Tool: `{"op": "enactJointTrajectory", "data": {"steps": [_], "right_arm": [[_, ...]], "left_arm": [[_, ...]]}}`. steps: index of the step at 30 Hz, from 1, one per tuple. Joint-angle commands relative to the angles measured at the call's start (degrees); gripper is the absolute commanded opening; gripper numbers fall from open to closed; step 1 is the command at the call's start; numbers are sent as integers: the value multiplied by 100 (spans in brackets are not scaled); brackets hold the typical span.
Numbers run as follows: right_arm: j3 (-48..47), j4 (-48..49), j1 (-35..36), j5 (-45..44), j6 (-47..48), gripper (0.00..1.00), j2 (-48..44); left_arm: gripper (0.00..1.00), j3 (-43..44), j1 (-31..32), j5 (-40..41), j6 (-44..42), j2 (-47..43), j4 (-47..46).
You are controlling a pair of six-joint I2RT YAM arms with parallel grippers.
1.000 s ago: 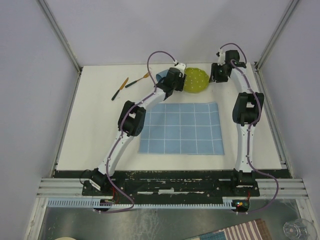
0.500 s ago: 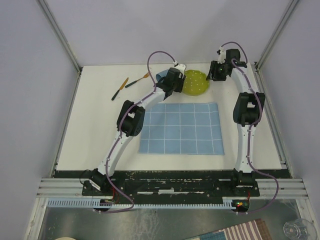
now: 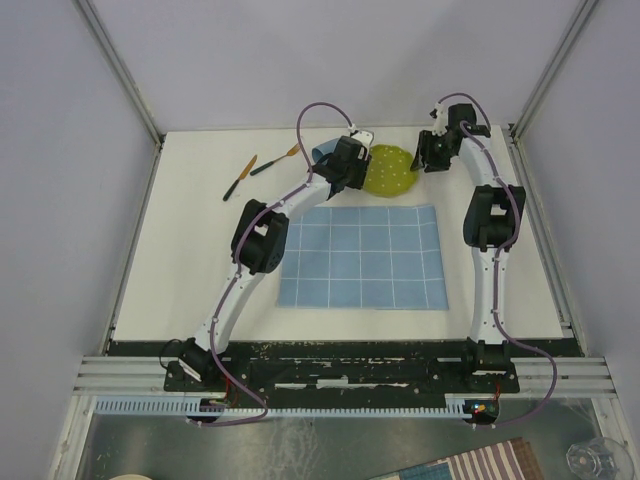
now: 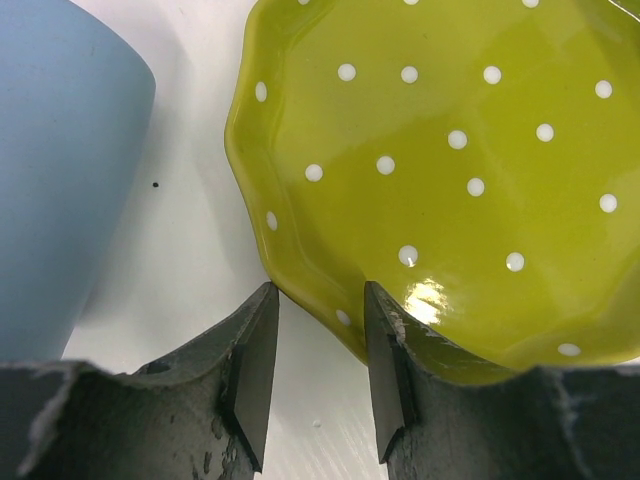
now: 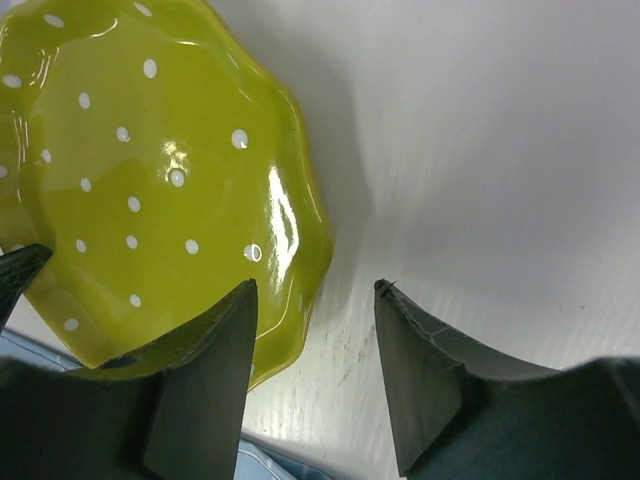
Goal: Set the dinner table for one person
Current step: Pick up the plate at the center of the board.
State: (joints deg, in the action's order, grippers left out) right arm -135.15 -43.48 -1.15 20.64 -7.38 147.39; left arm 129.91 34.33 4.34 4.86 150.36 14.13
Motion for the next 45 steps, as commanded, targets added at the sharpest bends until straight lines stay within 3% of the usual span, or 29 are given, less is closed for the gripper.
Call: {"op": "enactJointTrajectory", "data": {"steps": [1, 8, 17, 25, 32, 36, 45], "right_arm": [[-740, -520, -17, 104, 220, 57, 206], [-676, -805, -18, 686, 321, 49, 271], [-626, -927, -17, 406, 378, 60, 301], [-783, -1193, 12, 342, 466, 54, 480], [-776, -1334, 89, 334, 567, 57, 512], [-785, -1432, 163, 335, 656, 53, 550], [-557, -1318, 248, 212, 637, 58, 271]], "left_arm": [[45, -47, 35, -107, -91, -559, 143], [45, -54, 35, -109, -102, -574, 114], [46, -103, 30, -128, -104, -652, 164], [46, -135, 30, -147, -258, -764, 381], [39, -219, 19, -219, -307, -864, 494], [38, -302, 9, -271, -240, -871, 512], [45, -202, -40, -460, 141, -588, 328]]}}
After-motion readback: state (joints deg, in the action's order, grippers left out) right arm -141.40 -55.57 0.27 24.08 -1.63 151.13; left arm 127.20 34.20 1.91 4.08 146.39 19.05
